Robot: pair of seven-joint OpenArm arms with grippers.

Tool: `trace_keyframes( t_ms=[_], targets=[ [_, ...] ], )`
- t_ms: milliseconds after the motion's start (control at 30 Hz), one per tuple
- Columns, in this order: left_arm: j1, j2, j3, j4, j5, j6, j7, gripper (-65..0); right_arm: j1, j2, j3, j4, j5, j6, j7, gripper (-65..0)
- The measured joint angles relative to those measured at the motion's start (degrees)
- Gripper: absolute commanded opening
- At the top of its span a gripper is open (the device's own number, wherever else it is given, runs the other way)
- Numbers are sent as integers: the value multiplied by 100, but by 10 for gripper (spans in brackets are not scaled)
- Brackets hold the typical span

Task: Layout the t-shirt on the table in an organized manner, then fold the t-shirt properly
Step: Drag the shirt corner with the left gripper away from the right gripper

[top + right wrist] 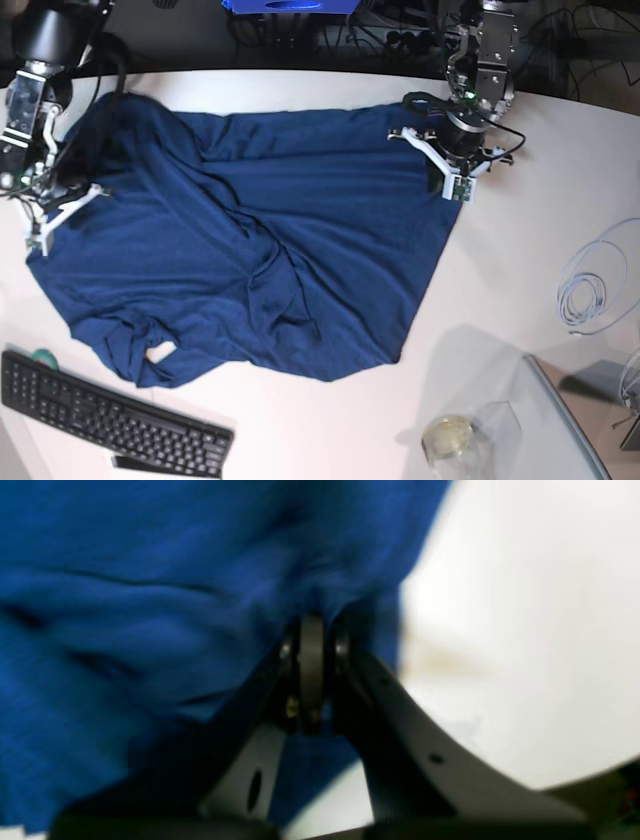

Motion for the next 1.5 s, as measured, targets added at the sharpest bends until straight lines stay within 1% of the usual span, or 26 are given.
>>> trace_keyframes(
  t_ms=[133, 267, 333, 467, 667, 800, 867, 933, 1000, 1033, 1100, 1167, 1233, 1300, 1367, 1400, 1433, 1467, 1500],
  targets=[
    [-140, -149, -11, -221, -15, 9, -116, -650, 131, 251, 0, -136, 52, 0, 17, -644],
    [-179, -229, -11, -326, -39, 24, -214, -650, 144, 487, -9, -640, 55, 2, 33, -645],
    [-179, -256, -13, -313, -37, 26, -199, -650, 205, 529, 11, -938, 15, -4, 70, -645],
    [-179, -291, -13, -302, -37, 24, -184, -650, 216, 616, 4, -1084, 92, -2, 195, -647],
    [-177, -302, -24, -302, -35, 28, -160, -650, 101, 608, 612, -1043, 96, -2, 186, -642],
    [-177, -299, -24, -286, -33, 28, -157, -650, 122, 634, 675, -1043, 98, -2, 186, -641],
    [-160, -297, -24, -175, -28, 31, -20, -650, 120, 640, 675, -1043, 96, -2, 170, -638],
    [-105, -295, -22, -15, -9, 31, 133, -650, 120, 643, 675, -1043, 96, -2, 20, -593],
    [-20, -289, -22, 184, 11, 24, 315, -650, 87, 625, 678, -876, 55, -2, -221, -498],
    [20, -289, -24, 302, 31, 31, 396, -650, 48, 597, 680, -660, 52, -2, -271, -456],
    [162, -264, -184, 697, 31, -17, 382, -650, -61, 566, 699, -81, 44, -7, -372, -359],
    [184, -214, -428, 1060, 28, 13, 398, -650, -168, 472, 693, 592, 20, -31, -452, -297],
    [133, -125, -649, 1355, 72, 85, 343, -650, -247, 374, 649, 1097, 57, -9, -546, -288],
    [35, -98, -767, 1423, 70, 33, 378, -650, -227, 356, 496, 1209, 68, -2, -527, -288],
    [-181, -94, -734, 1329, 68, 50, 804, -650, -118, 396, 188, 1056, 39, -4, -413, -288],
    [-334, -96, -673, 1200, 63, 68, 894, -650, -35, 389, 96, 911, 61, -2, -337, -288],
    [-466, -98, -579, 1080, 70, 68, 964, -650, 42, 367, 83, 817, 74, -13, -374, -288],
    [-584, -96, -485, 970, 68, 66, 975, -650, 96, 337, 85, 785, 94, -151, -428, -288],
    [-649, -90, -413, 896, 55, 24, 940, -650, 111, 332, 85, 785, 127, -487, -516, -288]
  ],
)
